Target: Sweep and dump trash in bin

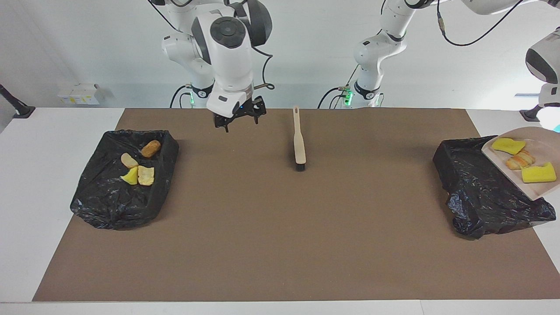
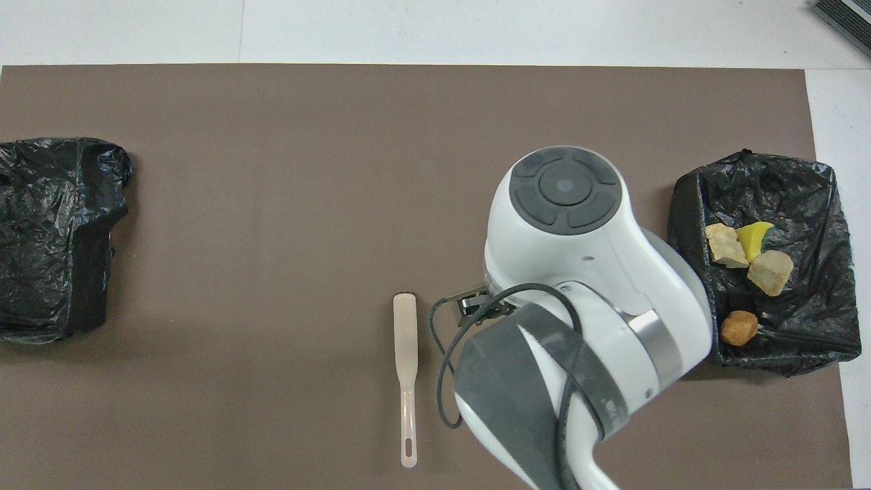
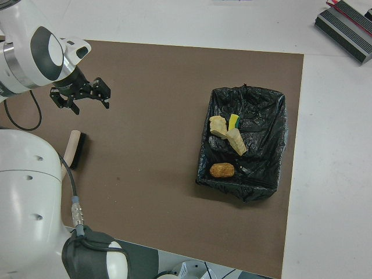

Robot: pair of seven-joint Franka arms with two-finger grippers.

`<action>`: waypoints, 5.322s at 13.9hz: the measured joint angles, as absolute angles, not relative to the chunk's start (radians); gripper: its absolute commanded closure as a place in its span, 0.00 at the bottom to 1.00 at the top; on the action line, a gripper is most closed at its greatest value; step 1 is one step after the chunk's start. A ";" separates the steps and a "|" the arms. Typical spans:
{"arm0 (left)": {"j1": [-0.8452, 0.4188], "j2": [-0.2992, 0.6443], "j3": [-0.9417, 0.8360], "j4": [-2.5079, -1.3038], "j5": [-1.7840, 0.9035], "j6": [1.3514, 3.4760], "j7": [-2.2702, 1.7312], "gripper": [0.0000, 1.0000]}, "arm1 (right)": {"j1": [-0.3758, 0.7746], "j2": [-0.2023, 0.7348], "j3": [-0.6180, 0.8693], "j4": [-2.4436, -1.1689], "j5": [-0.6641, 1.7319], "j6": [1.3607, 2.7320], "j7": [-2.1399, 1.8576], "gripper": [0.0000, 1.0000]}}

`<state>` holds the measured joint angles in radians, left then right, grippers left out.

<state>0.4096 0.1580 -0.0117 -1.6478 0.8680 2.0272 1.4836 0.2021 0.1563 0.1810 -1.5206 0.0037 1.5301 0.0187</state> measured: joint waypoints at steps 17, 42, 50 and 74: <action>0.280 0.110 -0.006 -1.671 1.264 1.964 1.219 1.00 | -0.020 0.137 -0.033 -1.420 -0.108 1.535 -0.193 0.00; 0.176 0.081 -0.013 -1.702 0.914 1.939 1.163 1.00 | 0.019 0.004 -0.001 -1.550 0.018 1.578 0.092 0.00; 0.087 0.099 -0.023 -1.718 0.475 1.908 0.953 1.00 | 0.018 0.003 -0.009 -1.551 0.018 1.573 0.092 0.00; -0.514 0.403 -0.035 -1.536 -0.042 1.893 -0.454 1.00 | 0.018 0.003 -0.009 -1.552 0.018 1.572 0.092 0.00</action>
<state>-0.5137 0.4029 -0.0346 -1.5360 -0.0419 1.8929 -0.4537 0.0177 0.0027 -0.0094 -1.5524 0.0183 1.5724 0.0919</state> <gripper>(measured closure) 0.687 0.000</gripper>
